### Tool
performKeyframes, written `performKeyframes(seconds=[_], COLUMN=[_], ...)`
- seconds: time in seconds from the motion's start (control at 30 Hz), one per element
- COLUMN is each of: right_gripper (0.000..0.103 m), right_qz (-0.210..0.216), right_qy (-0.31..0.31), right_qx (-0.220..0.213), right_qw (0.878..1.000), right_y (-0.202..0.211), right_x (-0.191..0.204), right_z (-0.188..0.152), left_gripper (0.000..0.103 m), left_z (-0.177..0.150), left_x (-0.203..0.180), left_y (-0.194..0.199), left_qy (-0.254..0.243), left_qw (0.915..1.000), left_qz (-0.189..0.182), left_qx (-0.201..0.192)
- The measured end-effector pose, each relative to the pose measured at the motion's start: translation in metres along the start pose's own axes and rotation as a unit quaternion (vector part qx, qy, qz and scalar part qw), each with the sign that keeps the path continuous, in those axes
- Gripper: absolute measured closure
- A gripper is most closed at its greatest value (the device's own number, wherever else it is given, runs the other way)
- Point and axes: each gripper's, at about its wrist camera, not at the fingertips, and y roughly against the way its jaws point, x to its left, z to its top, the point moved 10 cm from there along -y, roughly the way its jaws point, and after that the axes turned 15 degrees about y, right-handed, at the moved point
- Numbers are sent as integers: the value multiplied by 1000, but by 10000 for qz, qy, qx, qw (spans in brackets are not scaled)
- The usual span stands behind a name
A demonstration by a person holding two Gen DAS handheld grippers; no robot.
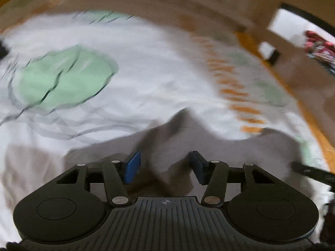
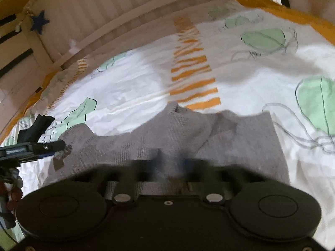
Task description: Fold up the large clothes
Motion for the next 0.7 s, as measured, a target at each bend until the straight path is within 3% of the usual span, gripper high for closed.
performKeyframes(seconds=[0.1,0.2,0.33,0.43,0.5,0.6,0.7], right_gripper=[93,98,96,71,40,33,29], right_qz=[-88,-2,-87,-62,-158,-285,-109], right_qy=[-478,-642,-455,-329,-98,404,750], right_qx=[211,263,218,14,-103,-289,-343], right_qw=[9986,9976,9987,9994,9998,9984,9965], right_y=[-5,-11,-10,-1,10,24,33], right_x=[-25,-32,-29,-23,-14,4,34], right_z=[-16,-30,-28,-26,-22,-10,-7], left_gripper=[51,50,49,46,44,38,37], left_z=[-9,-12,-13,-15,-20,-35,-56], left_x=[29,28,24,17,7,-9,-23], left_y=[-10,-6,-3,12,25,49,63], left_qy=[472,251,183,51,-148,-383,-494], left_qw=[9986,9995,9997,9999,9996,9986,9980], left_qz=[-197,-200,-133,43,59,-56,-176], left_qx=[144,28,-35,-114,-216,-366,-351])
